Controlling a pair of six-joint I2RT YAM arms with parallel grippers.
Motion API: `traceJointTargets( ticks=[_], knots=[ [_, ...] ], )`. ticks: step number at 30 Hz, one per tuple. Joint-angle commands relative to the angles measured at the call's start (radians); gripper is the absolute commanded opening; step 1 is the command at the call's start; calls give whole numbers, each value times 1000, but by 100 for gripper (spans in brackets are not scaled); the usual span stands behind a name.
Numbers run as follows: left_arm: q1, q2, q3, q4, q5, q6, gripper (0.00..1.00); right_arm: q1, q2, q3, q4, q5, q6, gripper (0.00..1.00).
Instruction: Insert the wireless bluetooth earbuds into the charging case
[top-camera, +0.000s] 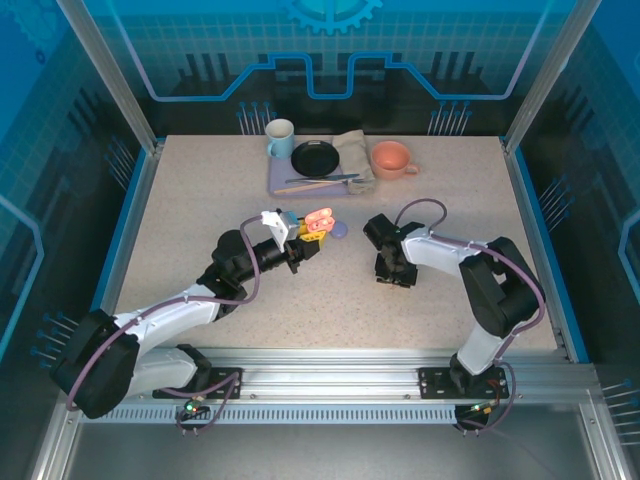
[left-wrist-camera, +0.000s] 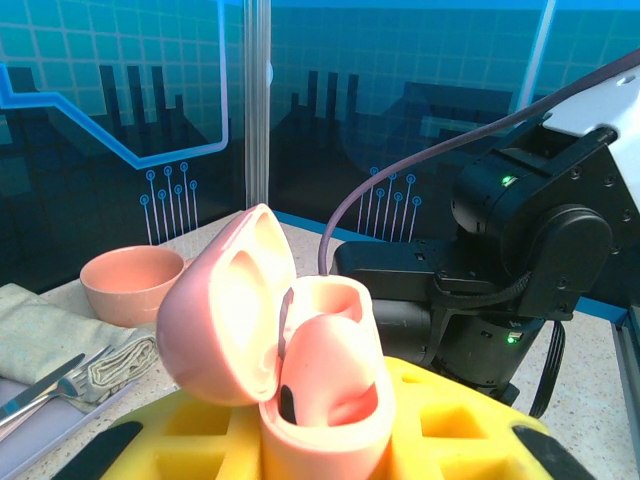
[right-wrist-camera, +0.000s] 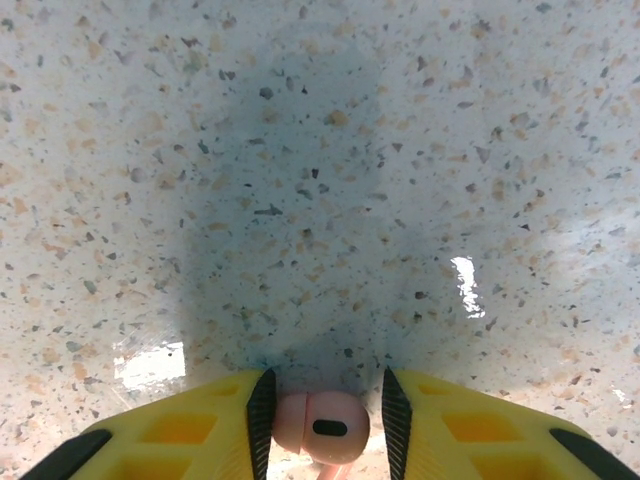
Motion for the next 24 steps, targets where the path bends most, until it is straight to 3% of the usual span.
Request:
traceJointTargets(
  ticks=[1, 24],
  knots=[
    [7, -1, 12, 14, -2, 24, 0, -13, -7, -34, -9, -7, 4, 34],
    [7, -1, 14, 11, -1, 24, 0, -13, -140, -34, -23, -5, -1, 28]
  ],
)
